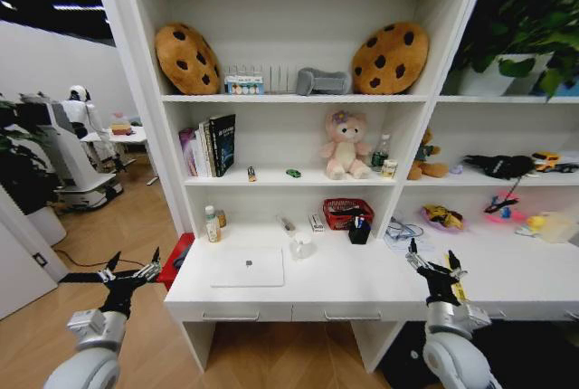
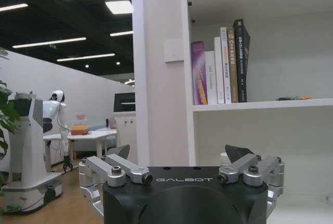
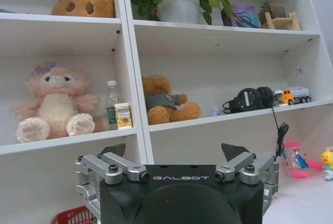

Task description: Organize the objects on the table.

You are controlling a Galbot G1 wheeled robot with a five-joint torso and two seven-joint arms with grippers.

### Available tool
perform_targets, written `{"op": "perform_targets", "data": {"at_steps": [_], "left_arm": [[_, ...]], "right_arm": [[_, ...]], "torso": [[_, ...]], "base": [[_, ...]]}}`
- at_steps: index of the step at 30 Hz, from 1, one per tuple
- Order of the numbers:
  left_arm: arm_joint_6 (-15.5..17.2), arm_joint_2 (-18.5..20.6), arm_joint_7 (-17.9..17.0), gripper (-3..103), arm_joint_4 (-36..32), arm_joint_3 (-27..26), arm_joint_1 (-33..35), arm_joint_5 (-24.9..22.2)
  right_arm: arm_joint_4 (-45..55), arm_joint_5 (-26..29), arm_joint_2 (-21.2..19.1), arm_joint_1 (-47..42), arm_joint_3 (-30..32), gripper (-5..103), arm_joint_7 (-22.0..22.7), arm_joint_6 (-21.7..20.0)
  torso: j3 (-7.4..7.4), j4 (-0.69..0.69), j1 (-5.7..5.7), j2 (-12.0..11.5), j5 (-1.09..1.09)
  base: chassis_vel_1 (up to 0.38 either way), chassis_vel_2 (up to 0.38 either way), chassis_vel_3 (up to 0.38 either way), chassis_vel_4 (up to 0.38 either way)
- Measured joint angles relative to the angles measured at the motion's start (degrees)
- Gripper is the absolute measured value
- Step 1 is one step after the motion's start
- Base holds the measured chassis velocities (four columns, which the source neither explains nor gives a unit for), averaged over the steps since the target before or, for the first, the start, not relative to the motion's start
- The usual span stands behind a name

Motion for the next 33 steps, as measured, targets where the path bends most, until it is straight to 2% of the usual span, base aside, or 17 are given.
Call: {"op": "perform_targets", "data": {"at_steps": [1,3,4,5,6,7,11,12,15,16,18,19,23,26,28,33], "left_arm": [[0.0,0.0,0.0,100,0.1,0.0,0.0,0.0],[0.0,0.0,0.0,100,0.1,0.0,0.0,0.0],[0.0,0.0,-0.2,100,0.1,0.0,0.0,-0.1],[0.0,0.0,-0.1,100,0.1,0.0,0.0,-0.1],[0.0,0.0,-0.1,100,0.1,0.0,0.0,-0.1],[0.0,0.0,0.0,100,0.1,0.0,0.0,-0.1],[0.0,0.1,0.0,100,0.1,0.0,0.0,-0.1],[0.0,0.0,-0.1,100,0.1,0.0,0.0,-0.1],[0.0,0.0,-0.1,100,0.1,0.1,0.0,-0.1],[0.0,0.0,-0.1,100,0.0,0.1,0.1,-0.1],[0.0,0.0,-0.1,100,0.0,0.1,0.1,-0.1],[0.0,0.0,-0.1,100,0.0,0.0,0.2,-0.1],[0.0,0.0,-0.1,100,0.0,0.0,0.2,-0.1],[0.0,-0.1,-0.1,100,0.0,0.0,0.1,0.0],[0.0,-0.1,-0.1,100,0.0,0.0,0.1,0.0],[0.0,-0.4,-0.3,100,0.0,-0.4,0.1,0.0]], "right_arm": [[0.0,0.0,0.0,0.1,-0.1,100,0.0,0.0],[0.0,0.0,-0.1,0.3,0.0,100,0.0,0.0],[0.0,0.0,-0.2,0.3,-0.1,100,0.0,0.0],[-0.1,0.0,-0.2,0.3,-0.1,100,0.0,0.0],[-0.1,0.0,-0.2,0.3,-0.1,100,0.0,0.0],[-0.1,0.0,-0.2,0.3,-0.1,100,0.0,0.0],[-0.1,0.0,-0.1,0.3,-0.1,100,0.0,0.0],[-0.1,0.0,-0.1,0.3,-0.1,100,0.0,0.0],[-0.3,0.0,-0.1,0.5,-0.2,100,0.1,0.1],[-0.4,0.0,-0.1,0.5,-0.2,100,0.2,0.2],[-0.4,0.0,-0.1,0.5,-0.2,100,0.3,0.2],[-0.5,0.0,-0.1,0.5,-0.1,100,0.3,0.2],[-0.6,-0.1,-0.1,0.0,0.1,100,0.3,-0.1],[-0.5,-0.2,-0.1,-0.2,0.1,100,0.3,-0.5],[-0.4,-0.2,-0.2,-0.3,0.1,100,0.3,-0.7],[0.1,-0.2,-1.1,-0.7,-0.1,100,-1.3,-1.3]], "torso": [[0.02,0.14,0.05,0.0,0.0],[0.01,0.14,0.03,0.0,-0.07],[-0.08,0.25,-0.16,0.1,-0.06],[-0.06,0.21,-0.14,0.1,0.04],[-0.06,0.21,-0.14,0.1,0.04],[-0.02,0.02,-0.05,0.0,-0.05],[-0.03,0.02,-0.07,0.0,-0.13],[-0.06,0.22,-0.14,0.1,0.02],[-0.04,0.17,-0.13,0.0,-0.1],[-0.05,0.06,-0.15,0.1,-0.03],[-0.06,0.08,-0.16,0.1,0.01],[-0.06,0.16,-0.16,0.1,-0.13],[-0.06,0.05,-0.17,0.1,-0.03],[-0.04,0.07,-0.12,0.0,-0.07],[-0.02,0.14,-0.03,0.0,-0.01],[-0.01,0.13,0.01,0.0,-0.04]], "base": [[0.207,-0.306,-0.329,0.492],[0.207,-0.215,-0.302,0.492],[0.195,-0.313,-0.181,0.246],[0.498,-0.313,-0.411,0.3],[0.498,-0.313,-0.411,0.3],[0.355,-0.415,-0.411,0.374],[0.322,-0.396,-0.378,0.373],[0.329,-0.328,-0.343,0.408],[0.425,-0.353,-0.336,0.408],[0.36,-0.355,-0.358,0.321],[0.278,-0.307,-0.358,0.321],[0.161,-0.13,-0.262,0.233],[0.118,-0.045,-0.156,0.121],[-0.034,-0.052,-0.003,0.026],[-0.067,0.019,0.082,-0.02],[-0.044,0.042,0.076,-0.041]]}}
